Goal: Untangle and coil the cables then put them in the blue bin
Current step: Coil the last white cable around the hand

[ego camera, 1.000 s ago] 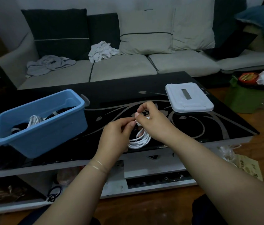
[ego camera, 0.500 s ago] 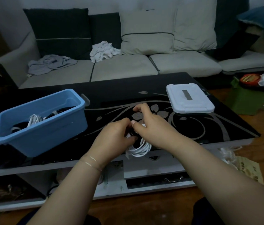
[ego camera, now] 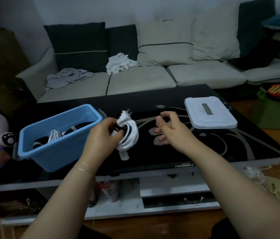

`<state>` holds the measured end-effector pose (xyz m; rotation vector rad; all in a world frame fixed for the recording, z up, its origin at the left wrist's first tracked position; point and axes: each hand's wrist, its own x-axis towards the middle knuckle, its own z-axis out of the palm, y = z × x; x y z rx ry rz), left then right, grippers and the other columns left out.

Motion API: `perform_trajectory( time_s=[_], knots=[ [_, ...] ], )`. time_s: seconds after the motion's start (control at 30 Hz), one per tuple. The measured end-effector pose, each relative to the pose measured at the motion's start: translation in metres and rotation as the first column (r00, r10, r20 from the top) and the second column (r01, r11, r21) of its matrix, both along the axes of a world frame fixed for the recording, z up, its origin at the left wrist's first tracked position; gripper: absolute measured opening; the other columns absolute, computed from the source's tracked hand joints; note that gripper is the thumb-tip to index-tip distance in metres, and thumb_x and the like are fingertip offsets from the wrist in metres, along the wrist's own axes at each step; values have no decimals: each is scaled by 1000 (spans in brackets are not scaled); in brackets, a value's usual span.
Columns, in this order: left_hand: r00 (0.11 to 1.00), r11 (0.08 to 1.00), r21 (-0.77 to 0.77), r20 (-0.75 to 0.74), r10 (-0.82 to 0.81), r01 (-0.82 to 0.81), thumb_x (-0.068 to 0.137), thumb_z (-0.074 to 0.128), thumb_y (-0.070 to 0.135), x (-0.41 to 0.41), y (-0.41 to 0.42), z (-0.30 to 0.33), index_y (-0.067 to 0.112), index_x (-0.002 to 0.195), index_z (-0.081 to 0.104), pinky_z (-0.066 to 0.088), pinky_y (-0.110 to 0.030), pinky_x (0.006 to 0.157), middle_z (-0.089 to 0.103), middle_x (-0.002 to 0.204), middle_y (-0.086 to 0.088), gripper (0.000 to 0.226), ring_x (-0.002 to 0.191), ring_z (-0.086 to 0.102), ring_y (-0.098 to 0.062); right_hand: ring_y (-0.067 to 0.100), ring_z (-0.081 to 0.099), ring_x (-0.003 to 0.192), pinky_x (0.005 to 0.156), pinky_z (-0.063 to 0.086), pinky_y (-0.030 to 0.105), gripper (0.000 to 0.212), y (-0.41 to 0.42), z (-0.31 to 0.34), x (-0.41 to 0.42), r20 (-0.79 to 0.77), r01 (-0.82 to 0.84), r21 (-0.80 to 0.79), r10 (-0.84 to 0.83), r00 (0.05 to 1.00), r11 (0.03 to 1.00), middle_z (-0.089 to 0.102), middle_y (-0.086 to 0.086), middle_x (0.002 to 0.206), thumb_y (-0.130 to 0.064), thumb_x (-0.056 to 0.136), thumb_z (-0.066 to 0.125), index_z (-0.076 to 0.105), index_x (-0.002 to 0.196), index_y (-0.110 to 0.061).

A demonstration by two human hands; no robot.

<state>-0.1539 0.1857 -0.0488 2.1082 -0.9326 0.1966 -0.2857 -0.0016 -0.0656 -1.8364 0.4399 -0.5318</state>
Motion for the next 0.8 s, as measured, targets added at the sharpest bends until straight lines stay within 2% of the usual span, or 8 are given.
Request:
perform_trajectory(
  time_s=[0.03, 0.13, 0.23, 0.3, 0.37, 0.5, 0.67, 0.8],
  knots=[
    [999, 999, -37, -22, 25, -26, 81, 71, 22, 9, 2, 5, 33, 90, 62, 39, -7, 60, 62, 75, 21, 17, 72, 60, 9, 10, 68, 70, 68, 60, 33, 84, 1, 0, 1, -27, -5, -15, 5, 1000, 1000, 67, -1, 91, -78, 69, 42, 35, 134, -25],
    [985, 985, -102, -121, 126, -138, 83, 72, 17, 41, 8, 20, 23, 94, 65, 54, -32, 71, 65, 88, 6, 15, 80, 64, -18, 8, 67, 69, 72, 59, 37, 83, 5, -3, 4, -103, -50, -73, 42, 994, 996, 67, -5, 91, -80, 69, 36, 33, 135, -30],
    [945, 959, -206, -302, 125, -192, 87, 67, 11, 74, 13, 35, 7, 105, 68, 49, -20, 44, 65, 89, -5, 19, 67, 58, -17, 7, 68, 70, 76, 58, 40, 68, 8, -8, 8, -158, -98, -119, 78, 984, 988, 67, -7, 91, -73, 82, 36, 32, 134, -30],
    [898, 928, -273, -422, 123, -255, 90, 66, 13, 93, 16, 45, 11, 105, 66, 46, -18, 41, 65, 86, -4, 15, 69, 57, -17, 9, 68, 71, 75, 58, 39, 58, 10, -11, 12, -195, -124, -111, 101, 976, 986, 67, -7, 91, -65, 89, 38, 32, 134, -30],
    [883, 908, -268, -430, 186, -322, 90, 64, 15, 112, 18, 51, 22, 103, 61, 47, -23, 47, 62, 83, 4, 15, 72, 57, -15, 9, 68, 70, 71, 57, 34, 57, 13, -14, 16, -236, -142, -101, 115, 965, 985, 67, -7, 92, -62, 91, 39, 32, 136, -28],
    [884, 914, -87, -307, 353, -396, 87, 63, 21, 146, 26, 39, 23, 108, 67, 50, -27, 58, 67, 92, -3, 21, 67, 57, -12, 8, 68, 68, 68, 55, 29, 55, 16, -22, 24, -295, -182, -129, 137, 946, 975, 67, -6, 92, -61, 91, 39, 33, 135, -28],
    [882, 892, 205, -172, 438, -403, 87, 67, 35, 162, 36, 19, 20, 127, 63, 54, -42, 88, 68, 118, -12, 43, 98, 65, -33, 5, 68, 67, 70, 56, 32, 52, 15, -31, 34, -316, -206, -149, 151, 937, 967, 66, -8, 91, -66, 89, 39, 35, 128, -32],
    [901, 822, 421, -23, 433, -384, 98, 49, 32, 163, 37, 16, 17, 119, 67, 43, -37, 87, 65, 120, -18, 31, 108, 58, -37, 7, 64, 82, 74, 51, 32, 54, 8, -37, 42, -358, -159, -192, 81, 930, 968, 63, -11, 95, -65, 89, 41, 41, 128, -29]
  ],
)
